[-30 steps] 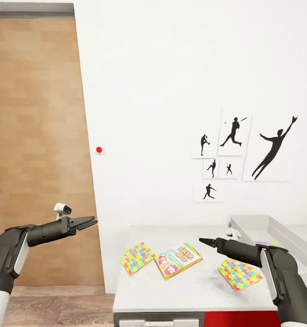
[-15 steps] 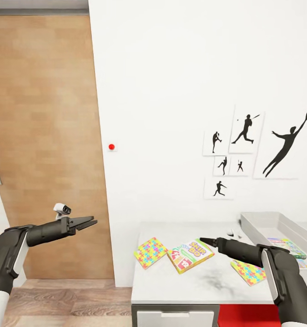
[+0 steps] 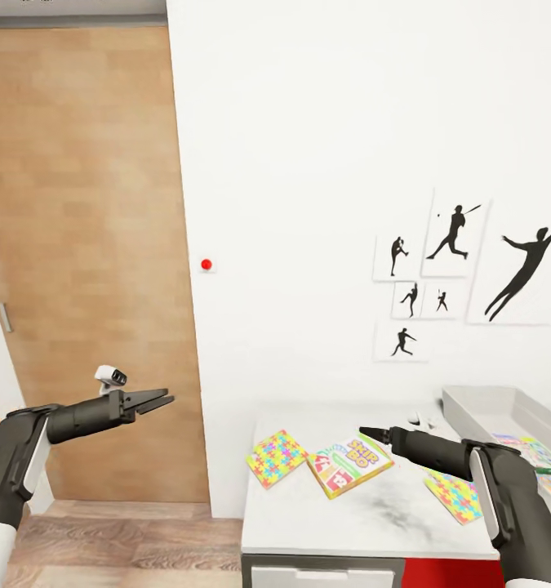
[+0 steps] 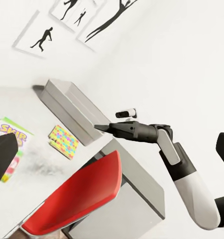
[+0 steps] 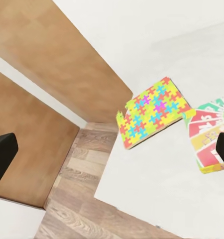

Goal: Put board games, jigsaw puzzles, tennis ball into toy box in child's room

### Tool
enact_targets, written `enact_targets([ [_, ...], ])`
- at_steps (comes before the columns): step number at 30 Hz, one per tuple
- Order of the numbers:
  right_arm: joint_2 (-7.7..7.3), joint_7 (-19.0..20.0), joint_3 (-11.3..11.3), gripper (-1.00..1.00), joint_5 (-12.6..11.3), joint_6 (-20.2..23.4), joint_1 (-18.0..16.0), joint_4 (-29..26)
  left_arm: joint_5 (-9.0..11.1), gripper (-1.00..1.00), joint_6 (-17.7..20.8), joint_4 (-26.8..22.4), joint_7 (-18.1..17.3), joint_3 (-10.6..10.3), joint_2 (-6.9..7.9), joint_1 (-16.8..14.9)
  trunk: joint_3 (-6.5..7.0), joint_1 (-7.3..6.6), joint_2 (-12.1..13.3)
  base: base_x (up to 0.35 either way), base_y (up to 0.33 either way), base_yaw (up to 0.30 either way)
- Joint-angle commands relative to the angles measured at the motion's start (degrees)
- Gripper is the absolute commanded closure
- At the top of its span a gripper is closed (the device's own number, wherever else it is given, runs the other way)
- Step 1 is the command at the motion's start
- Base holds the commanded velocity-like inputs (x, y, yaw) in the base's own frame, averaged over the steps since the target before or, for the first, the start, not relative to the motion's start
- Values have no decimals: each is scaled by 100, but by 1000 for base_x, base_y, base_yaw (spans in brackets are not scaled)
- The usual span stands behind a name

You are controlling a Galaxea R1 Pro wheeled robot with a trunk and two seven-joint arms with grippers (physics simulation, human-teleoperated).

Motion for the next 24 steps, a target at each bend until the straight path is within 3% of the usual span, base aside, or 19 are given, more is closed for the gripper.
enact_targets([
  [1, 1, 34, -10, -100, 26, 37, -3, -3, -5, -100, 61, 3, -25, 13, 0, -2, -3, 4, -4, 133, 14, 245],
  [9, 1, 29, -11, -100, 29, 37, -3, -3, -10, -100, 70, 12, -25, 66, 0, -6, -10, 4, -4, 104, 5, 256],
  [15, 0, 33, -11, -100, 25, 37, -3, -3, -13, -100, 68, 115, -25, 77, 0, -8, -14, 4, -4, 203, -67, 68],
  [24, 4, -4, -7, -100, 65, -27, -3, -7, -7, -100, 103, 255, 1495, 66, -21, -10, -14, 4, -4, 59, -15, 2],
])
